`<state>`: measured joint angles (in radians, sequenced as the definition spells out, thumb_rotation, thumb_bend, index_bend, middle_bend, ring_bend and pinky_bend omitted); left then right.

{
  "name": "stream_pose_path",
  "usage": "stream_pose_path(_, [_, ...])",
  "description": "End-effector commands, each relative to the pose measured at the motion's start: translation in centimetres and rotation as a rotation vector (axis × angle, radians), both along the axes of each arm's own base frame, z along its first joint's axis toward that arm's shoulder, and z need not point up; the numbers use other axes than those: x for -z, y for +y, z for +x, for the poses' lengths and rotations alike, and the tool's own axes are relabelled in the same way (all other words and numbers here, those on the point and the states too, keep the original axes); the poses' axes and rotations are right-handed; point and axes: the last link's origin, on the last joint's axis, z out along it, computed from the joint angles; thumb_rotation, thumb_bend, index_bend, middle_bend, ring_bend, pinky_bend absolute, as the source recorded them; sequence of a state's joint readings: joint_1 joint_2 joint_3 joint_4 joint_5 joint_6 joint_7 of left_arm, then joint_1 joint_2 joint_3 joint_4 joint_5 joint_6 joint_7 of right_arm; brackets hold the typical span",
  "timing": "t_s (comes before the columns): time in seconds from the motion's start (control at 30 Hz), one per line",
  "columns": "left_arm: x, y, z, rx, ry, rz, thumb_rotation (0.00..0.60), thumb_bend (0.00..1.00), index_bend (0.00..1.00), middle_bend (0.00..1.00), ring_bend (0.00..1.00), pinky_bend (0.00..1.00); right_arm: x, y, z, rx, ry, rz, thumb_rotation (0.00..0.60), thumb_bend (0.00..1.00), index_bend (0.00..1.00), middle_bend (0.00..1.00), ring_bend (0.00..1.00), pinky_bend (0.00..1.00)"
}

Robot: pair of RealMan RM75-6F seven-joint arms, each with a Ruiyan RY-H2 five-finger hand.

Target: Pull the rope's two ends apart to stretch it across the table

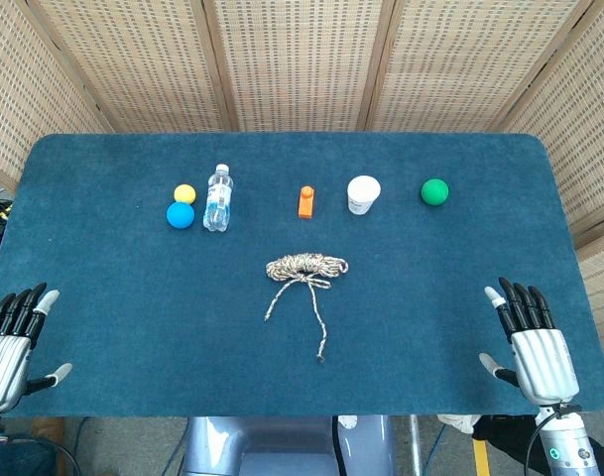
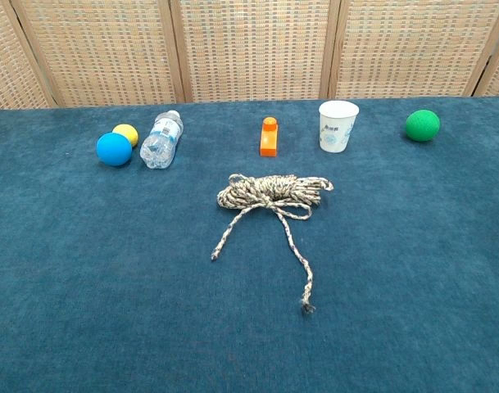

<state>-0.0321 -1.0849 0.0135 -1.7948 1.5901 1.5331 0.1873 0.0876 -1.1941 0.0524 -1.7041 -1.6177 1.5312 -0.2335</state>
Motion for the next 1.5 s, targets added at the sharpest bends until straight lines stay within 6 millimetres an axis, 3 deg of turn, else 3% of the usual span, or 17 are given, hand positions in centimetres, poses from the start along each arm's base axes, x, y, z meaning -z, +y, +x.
stream_pose_path(0.03, [0.0, 0.0, 0.0, -0.001, -0.001, 0.0, 0.6, 0.0, 0.0, 0.0, 0.0, 0.0, 0.3, -0.2, 0.1, -0.008, 0.013, 0.016, 0.6, 0.0, 0.09, 0.0, 0.0, 0.0])
stream_pose_path(0.17, [0.1, 0.1, 0.0, -0.007, 0.001, -0.001, 0.6, 0.0, 0.0, 0.0, 0.0, 0.0, 1.1, -1.2, 0.8, -0.045, 0.075, 0.069, 0.6, 0.0, 0.09, 0.0, 0.0, 0.0])
stream_pose_path(0.3, [0.3, 0.3, 0.0, -0.014, 0.007, -0.001, 0.6, 0.0, 0.0, 0.0, 0.0, 0.0, 1.7, -2.7, 2.7, -0.112, 0.095, 0.168, 0.6, 0.02, 0.12, 0.0, 0.0, 0.0])
stream_pose_path(0.4, [0.6, 0.6, 0.0, -0.019, 0.017, 0.0, 0.6, 0.0, 0.0, 0.0, 0.0, 0.0, 2.5, -3.9, 4.8, -0.221, 0.092, 0.231, 0.6, 0.23, 0.25, 0.0, 0.0, 0.0])
stream_pose_path(0.43, [0.7, 0.7, 0.0, -0.02, 0.02, 0.001, 0.6, 0.0, 0.0, 0.0, 0.0, 0.0, 2.8, -4.2, 5.1, -0.239, 0.095, 0.249, 0.6, 0.35, 0.28, 0.0, 0.0, 0.0])
stream_pose_path(0.53, [1.1, 1.1, 0.0, -0.029, 0.027, -0.006, 0.6, 0.0, 0.0, 0.0, 0.0, 0.0, 4.0, -5.2, 6.4, -0.298, 0.145, 0.324, 0.6, 0.59, 0.32, 0.0, 0.0, 0.0])
stream_pose_path(0.67, [1.4, 1.5, 0.0, -0.037, 0.034, -0.009, 0.6, 0.0, 0.0, 0.0, 0.0, 0.0, 5.7, -6.1, 7.7, -0.337, 0.18, 0.406, 0.6, 0.77, 0.34, 0.0, 0.0, 0.0])
stream_pose_path(1.03, [2.6, 2.1, -0.2, -0.058, 0.069, -0.031, 0.6, 0.0, 0.0, 0.0, 0.0, 0.0, 12.1, -7.5, 9.7, -0.461, 0.273, 0.619, 0.6, 0.86, 0.39, 0.0, 0.0, 0.0])
stream_pose_path(1.5, [3.0, 2.3, -0.2, -0.074, 0.081, -0.043, 0.6, 0.0, 0.0, 0.0, 0.0, 0.0, 16.9, -7.9, 13.8, -0.511, 0.307, 0.702, 0.6, 0.89, 0.39, 0.0, 0.0, 0.0])
